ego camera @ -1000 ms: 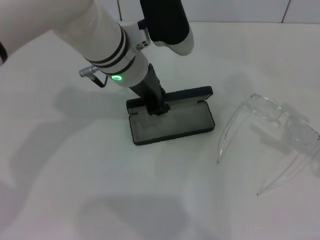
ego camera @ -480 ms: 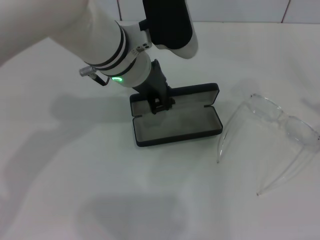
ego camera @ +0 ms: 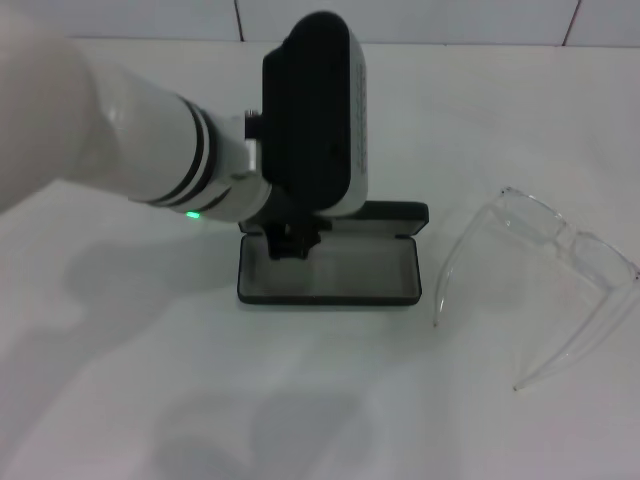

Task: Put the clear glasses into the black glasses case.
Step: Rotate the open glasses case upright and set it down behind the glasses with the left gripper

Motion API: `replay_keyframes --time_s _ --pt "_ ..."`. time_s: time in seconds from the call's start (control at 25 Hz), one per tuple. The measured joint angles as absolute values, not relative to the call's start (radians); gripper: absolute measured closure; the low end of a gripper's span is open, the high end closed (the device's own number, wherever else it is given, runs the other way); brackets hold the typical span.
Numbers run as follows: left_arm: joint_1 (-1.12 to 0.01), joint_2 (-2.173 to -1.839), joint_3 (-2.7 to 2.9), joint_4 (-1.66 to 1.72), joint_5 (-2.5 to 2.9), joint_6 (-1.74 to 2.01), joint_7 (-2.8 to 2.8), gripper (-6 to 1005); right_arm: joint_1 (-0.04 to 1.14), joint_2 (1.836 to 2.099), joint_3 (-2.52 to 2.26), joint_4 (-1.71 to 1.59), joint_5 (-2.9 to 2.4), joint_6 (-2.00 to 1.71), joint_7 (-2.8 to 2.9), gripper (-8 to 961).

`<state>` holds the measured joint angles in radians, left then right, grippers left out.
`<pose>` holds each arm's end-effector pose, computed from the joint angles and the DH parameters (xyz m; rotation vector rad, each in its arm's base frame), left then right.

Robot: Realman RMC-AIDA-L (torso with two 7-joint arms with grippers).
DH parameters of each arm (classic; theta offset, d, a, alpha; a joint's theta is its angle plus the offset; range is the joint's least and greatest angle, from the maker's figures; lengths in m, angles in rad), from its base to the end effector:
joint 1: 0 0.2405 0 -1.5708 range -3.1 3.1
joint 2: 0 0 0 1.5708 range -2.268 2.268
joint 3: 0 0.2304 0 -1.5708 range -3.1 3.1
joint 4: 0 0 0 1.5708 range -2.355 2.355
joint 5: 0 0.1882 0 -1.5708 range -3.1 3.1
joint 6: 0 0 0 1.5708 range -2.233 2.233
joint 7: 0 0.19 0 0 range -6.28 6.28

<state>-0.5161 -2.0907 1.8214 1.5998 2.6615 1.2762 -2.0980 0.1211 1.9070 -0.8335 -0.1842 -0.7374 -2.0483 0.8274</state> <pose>-0.1203 0.3205 -0.0745 -2.6882 0.3788 0.5444 0.2692 0.2150 0.1497 -1.5886 0.2197 1.3828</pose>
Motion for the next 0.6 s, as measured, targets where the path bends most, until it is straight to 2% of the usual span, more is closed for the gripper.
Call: replay_keyframes --time_s 0.2,0.6 --pt "-0.484 -2.092 1.86 1.625 2.666 1.277 -2.081 800 0.13 1.911 -0.831 -0.185 -0.743 -2.066 0.829 80" --pt "-0.497 -2.094 1.911 1.524 2.649 1.156 -2.069 799 0.152 1.913 -0.843 -0.188 -0.747 -2.068 0.831 81"
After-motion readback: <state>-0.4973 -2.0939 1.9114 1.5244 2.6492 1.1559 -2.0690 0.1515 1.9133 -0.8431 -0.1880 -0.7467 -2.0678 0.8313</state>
